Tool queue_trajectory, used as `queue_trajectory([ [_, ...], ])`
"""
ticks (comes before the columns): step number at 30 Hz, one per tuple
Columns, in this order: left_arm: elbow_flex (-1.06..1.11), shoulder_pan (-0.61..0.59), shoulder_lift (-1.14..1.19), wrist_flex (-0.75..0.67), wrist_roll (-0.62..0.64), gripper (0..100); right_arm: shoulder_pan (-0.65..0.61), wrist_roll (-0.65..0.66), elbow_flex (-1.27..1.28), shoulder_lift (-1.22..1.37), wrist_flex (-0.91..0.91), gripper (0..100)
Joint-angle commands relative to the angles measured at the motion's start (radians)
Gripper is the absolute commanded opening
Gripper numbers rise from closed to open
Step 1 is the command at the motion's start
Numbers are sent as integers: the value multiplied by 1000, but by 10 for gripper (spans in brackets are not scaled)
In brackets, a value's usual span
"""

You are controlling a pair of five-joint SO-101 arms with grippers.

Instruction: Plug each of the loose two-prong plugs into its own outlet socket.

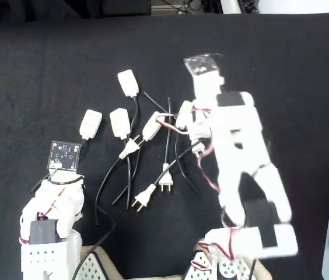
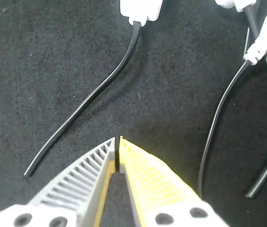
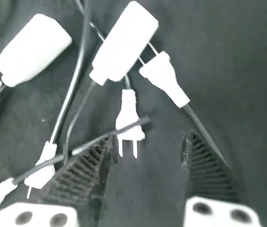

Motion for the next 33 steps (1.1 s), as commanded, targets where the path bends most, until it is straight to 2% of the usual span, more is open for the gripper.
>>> queue_trajectory([
  [1,-10,-7,-5,-21,-3,30,-25,3,-142,119,-9,224],
  [15,-10,-7,-5,-21,-3,30,-17,3,-323,510,14,223],
  [27,-10,-7,-5,-21,-3,30,-18,5,-498,530,341,223],
  [33,-8,-7,-5,-21,-3,30,-18,5,-527,559,344,223],
])
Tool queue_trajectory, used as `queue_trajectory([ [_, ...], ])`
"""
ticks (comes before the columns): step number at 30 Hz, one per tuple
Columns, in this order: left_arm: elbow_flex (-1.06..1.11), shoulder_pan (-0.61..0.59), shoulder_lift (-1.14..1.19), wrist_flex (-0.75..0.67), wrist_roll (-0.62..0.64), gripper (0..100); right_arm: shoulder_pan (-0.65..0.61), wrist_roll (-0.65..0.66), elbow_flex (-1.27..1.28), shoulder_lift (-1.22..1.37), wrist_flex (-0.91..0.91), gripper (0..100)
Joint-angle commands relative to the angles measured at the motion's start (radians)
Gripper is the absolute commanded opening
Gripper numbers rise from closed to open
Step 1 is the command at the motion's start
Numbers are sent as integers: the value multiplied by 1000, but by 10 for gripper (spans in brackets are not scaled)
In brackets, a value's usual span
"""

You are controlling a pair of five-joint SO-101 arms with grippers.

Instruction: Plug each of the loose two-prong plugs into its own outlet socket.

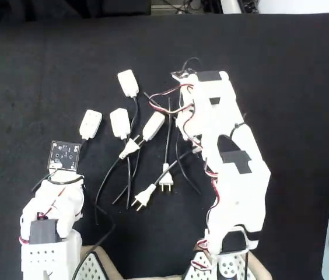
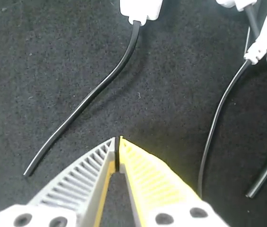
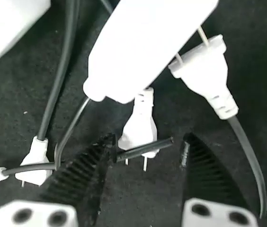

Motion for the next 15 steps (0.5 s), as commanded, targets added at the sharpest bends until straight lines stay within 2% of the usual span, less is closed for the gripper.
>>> queue_trajectory([
  [1,-10,-5,-5,-21,-3,30,-9,2,-50,24,3,223],
  [8,-10,-5,-5,-21,-3,30,-9,2,-117,142,11,205],
  [13,-10,-5,-5,-21,-3,30,-9,2,-171,119,21,11],
  [15,-10,-5,-5,-21,-3,30,-9,2,-177,82,57,25],
])
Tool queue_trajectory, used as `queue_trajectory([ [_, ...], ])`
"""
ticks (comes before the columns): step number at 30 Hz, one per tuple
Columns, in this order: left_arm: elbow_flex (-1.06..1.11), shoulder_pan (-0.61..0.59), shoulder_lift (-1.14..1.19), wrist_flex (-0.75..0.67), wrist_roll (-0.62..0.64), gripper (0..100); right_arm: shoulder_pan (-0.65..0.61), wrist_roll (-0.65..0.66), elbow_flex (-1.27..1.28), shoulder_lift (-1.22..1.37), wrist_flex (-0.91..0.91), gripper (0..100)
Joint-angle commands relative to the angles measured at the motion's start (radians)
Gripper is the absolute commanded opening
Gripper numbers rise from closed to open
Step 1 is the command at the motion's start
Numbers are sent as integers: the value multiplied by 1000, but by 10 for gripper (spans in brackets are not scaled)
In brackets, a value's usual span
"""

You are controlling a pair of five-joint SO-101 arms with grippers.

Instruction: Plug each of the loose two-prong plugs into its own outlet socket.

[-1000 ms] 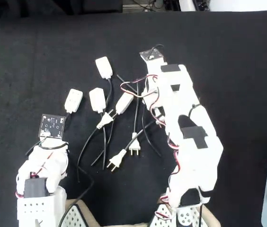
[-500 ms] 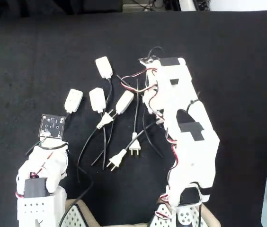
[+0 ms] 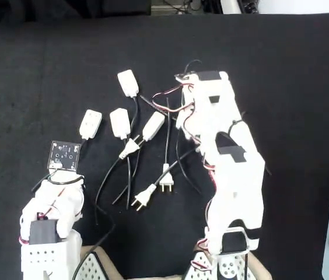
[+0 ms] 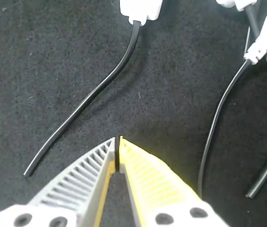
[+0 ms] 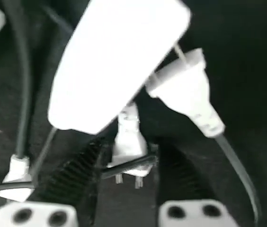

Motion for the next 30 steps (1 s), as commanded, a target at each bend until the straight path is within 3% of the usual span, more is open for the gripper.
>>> queue_trajectory([
  [1,-10,-5,-5,-21,-3,30,-17,3,-45,-81,55,15],
  [11,-10,-5,-5,-21,-3,30,-15,12,-24,-417,199,12],
  [18,-10,-5,-5,-21,-3,30,-15,81,148,-638,199,11],
  [30,-10,-5,-5,-21,-3,30,-11,83,417,-1061,169,12],
])
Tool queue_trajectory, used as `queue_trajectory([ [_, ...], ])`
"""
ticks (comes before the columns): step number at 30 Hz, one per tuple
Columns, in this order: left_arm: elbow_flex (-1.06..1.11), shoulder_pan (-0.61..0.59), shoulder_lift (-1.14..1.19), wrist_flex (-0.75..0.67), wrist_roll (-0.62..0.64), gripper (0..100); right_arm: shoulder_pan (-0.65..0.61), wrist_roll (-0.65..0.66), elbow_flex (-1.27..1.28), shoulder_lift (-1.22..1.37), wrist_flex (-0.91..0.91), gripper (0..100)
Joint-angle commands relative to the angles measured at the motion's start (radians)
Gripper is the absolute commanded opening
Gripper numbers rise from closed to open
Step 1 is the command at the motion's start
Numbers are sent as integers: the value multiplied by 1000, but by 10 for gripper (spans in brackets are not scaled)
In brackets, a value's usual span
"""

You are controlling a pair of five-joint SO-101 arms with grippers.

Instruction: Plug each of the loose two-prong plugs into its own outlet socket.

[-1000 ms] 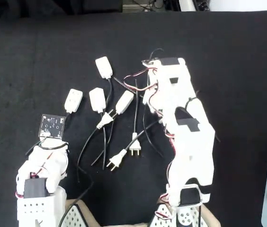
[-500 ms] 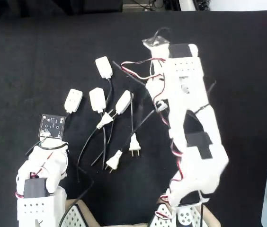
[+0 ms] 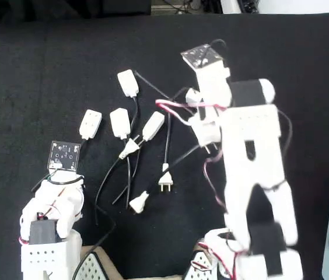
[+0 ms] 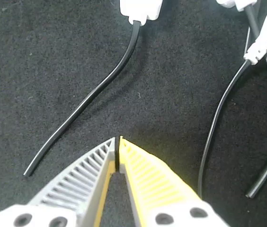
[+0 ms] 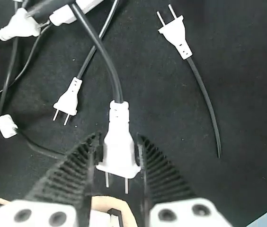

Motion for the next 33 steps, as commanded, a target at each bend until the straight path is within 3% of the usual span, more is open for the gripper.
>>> queue_trajectory([
  [1,-10,-5,-5,-21,-3,30,15,8,67,-90,-21,12],
  [9,-10,-5,-5,-21,-3,30,275,8,202,-99,-195,12],
  [12,-10,-5,-5,-21,-3,30,316,8,245,-96,-230,13],
  [23,-10,-5,-5,-21,-3,30,137,-2,651,-90,-571,20],
  [27,-2,-5,-5,-23,-3,30,92,-3,713,-88,-585,104],
  [33,-2,-5,-5,-23,-3,30,46,-54,719,5,-585,113],
])
